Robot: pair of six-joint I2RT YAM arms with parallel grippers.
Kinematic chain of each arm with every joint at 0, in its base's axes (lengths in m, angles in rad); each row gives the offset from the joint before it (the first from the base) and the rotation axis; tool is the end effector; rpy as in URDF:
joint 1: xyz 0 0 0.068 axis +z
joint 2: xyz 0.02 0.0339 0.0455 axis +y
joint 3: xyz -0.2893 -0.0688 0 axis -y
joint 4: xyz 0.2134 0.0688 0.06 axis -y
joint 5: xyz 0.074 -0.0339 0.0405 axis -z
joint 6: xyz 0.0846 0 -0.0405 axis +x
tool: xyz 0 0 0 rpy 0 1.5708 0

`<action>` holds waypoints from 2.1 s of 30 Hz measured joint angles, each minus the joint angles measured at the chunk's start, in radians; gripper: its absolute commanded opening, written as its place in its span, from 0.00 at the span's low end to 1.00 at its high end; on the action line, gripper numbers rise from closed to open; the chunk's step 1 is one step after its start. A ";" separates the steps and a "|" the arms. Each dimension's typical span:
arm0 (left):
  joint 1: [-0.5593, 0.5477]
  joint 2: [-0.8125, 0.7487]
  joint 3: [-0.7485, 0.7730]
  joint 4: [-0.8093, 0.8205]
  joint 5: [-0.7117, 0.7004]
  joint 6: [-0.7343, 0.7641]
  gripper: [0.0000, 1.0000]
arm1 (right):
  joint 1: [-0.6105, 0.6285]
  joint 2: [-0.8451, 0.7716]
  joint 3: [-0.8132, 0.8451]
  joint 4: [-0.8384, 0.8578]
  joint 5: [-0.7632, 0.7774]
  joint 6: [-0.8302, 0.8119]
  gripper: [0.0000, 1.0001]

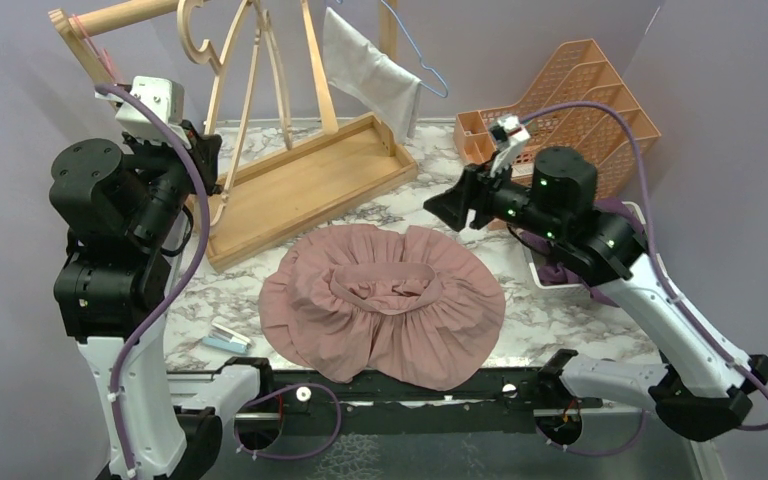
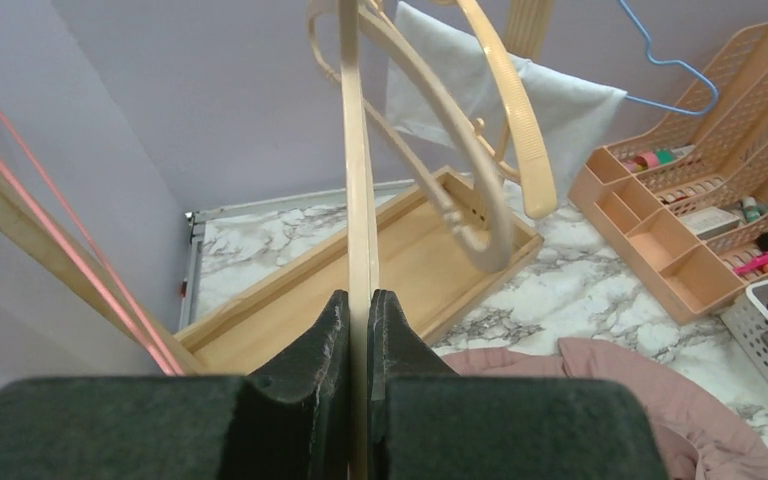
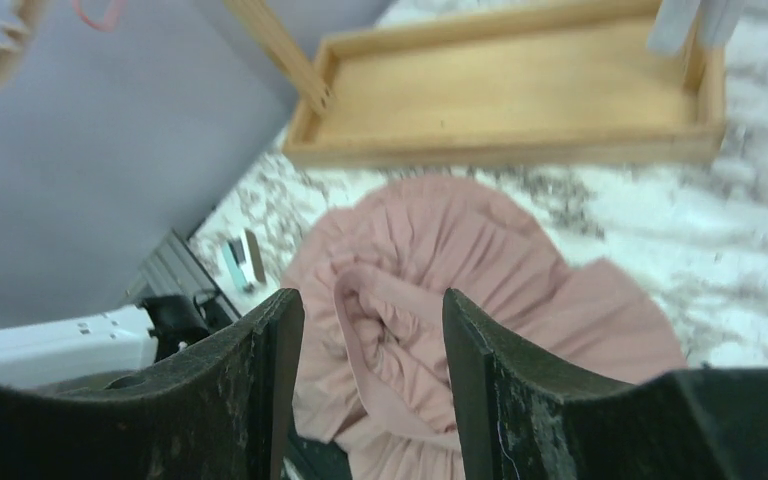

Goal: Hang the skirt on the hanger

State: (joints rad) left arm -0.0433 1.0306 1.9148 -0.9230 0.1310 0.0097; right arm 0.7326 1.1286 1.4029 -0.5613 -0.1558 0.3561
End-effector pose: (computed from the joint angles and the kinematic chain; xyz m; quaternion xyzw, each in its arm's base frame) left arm 0.1173 -0.0161 0.5586 0.0644 0.7177 -0.0588 0.6909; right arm 0.1670 0.1679 0.4459 -0.1952 0.7757 0.3624 0.4783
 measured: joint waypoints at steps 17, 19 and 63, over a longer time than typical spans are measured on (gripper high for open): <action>-0.019 -0.188 -0.146 0.037 -0.090 0.132 0.00 | 0.000 -0.048 0.013 0.202 0.014 -0.043 0.58; -0.022 -0.203 -0.158 0.039 -0.116 0.139 0.00 | -0.001 -0.035 0.026 0.211 0.014 -0.045 0.58; -0.358 -0.098 -0.533 0.251 0.673 0.285 0.00 | -0.002 0.158 0.323 -0.051 -0.353 -0.455 0.81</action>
State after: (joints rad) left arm -0.4015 0.9325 1.3815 -0.6724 0.8036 0.2943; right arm 0.7311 1.2861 1.7260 -0.6121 -0.5091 -0.0994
